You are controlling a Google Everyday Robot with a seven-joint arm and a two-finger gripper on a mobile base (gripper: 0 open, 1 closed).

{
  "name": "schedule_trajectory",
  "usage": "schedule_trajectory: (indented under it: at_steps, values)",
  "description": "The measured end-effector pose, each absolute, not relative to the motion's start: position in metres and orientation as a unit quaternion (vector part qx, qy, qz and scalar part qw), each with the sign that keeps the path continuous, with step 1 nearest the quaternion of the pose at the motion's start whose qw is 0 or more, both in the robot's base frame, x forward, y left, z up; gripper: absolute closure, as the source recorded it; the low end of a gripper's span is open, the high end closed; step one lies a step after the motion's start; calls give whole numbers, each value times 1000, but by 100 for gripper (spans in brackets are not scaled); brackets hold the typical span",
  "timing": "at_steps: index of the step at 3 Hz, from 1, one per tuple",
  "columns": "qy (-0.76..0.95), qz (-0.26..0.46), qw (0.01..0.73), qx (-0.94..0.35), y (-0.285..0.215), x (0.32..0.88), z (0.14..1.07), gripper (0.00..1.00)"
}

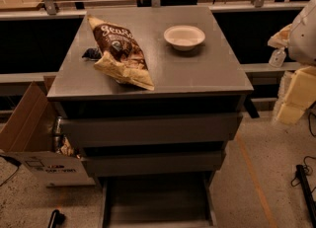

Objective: Place brown chip bag into bottom drawer

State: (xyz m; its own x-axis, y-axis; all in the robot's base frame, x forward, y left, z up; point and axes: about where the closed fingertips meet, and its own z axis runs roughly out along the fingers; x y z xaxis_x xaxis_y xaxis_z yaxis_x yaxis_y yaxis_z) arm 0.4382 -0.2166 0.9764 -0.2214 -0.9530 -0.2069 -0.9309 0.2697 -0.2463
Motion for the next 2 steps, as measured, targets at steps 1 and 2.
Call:
schedule_trajectory:
  at_steps: [1, 2]
  values:
    - [781, -35, 159, -603, -217, 438, 976, 0]
    - [769, -48, 174, -613, -189, 468, 988, 0]
